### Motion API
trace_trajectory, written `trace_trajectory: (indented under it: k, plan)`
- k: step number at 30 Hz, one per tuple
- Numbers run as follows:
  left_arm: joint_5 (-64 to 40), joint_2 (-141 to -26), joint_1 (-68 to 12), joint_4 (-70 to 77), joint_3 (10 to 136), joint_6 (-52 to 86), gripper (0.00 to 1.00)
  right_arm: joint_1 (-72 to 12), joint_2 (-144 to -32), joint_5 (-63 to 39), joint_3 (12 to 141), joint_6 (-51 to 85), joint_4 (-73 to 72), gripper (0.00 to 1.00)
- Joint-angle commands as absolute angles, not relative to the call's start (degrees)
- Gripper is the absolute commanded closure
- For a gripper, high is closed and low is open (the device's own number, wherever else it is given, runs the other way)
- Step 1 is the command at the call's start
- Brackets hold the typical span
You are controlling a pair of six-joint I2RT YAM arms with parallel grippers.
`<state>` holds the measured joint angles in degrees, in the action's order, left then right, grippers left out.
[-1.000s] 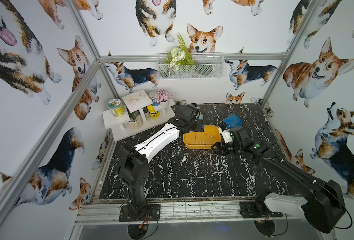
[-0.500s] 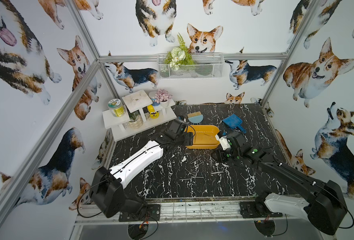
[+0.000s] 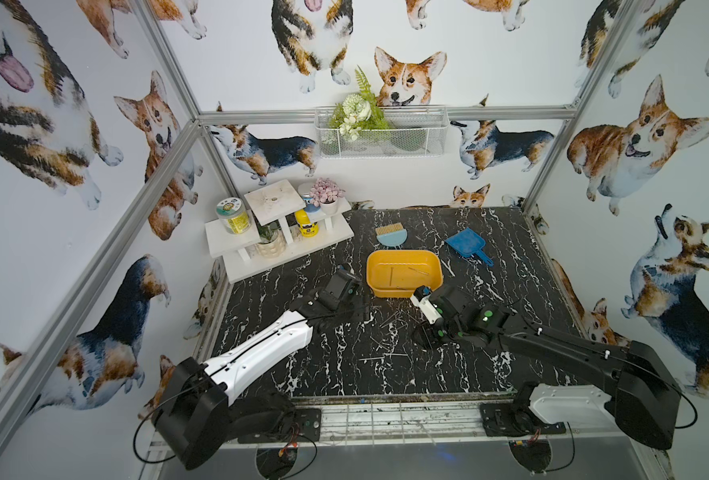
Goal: Put the nails on the desktop into the storage box
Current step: Pick up the nail from the center of the board.
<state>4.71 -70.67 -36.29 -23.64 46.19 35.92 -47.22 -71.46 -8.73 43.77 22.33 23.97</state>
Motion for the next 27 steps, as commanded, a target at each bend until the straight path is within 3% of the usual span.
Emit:
trace_trajectory:
  k: [1, 13, 27]
  plan:
    - [5.1, -68.7, -36.2, -22.4, 44.2, 37.6, 0.21, -49.2, -73.1, -7.5, 43.6, 22.6, 23.1, 0.56]
    - [6.0, -62.8, -36.2, -23.8, 39.8, 39.6, 0.21, -52.3, -79.6, -5.2, 43.9, 23.1, 23.1, 0.56]
    - [6.4, -62.7, -36.2, -24.3, 40.3, 39.4, 0.21, -53.2, -86.2, -6.1, 47.7, 22.9, 23.3, 0.65]
